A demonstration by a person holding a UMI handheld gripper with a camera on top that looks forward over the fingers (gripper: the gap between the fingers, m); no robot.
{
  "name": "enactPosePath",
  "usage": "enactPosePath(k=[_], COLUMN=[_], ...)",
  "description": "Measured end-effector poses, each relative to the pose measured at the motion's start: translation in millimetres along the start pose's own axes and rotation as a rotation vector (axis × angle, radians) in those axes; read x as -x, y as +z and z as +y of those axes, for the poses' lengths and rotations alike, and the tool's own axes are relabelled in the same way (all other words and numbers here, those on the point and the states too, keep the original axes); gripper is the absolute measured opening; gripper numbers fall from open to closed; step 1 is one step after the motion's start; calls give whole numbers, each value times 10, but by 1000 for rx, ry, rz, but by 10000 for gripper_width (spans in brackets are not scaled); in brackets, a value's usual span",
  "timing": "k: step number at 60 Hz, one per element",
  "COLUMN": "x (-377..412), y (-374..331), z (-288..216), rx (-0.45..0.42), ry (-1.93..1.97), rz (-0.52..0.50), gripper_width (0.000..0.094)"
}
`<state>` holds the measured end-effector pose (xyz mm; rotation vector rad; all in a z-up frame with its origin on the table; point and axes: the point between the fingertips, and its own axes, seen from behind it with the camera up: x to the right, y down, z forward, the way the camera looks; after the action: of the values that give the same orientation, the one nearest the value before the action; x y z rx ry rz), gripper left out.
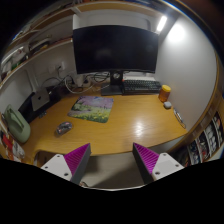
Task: Arrange mouse
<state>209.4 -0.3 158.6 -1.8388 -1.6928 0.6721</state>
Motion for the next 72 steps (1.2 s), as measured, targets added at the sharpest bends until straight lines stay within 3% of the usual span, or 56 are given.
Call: enactPosePath(k=[39,72], x=[2091,2918], y=[352,1240], z=[166,218], rx=[2,-121], ry=[-140,-115], rz=[-157,-97], gripper_width=[868,860])
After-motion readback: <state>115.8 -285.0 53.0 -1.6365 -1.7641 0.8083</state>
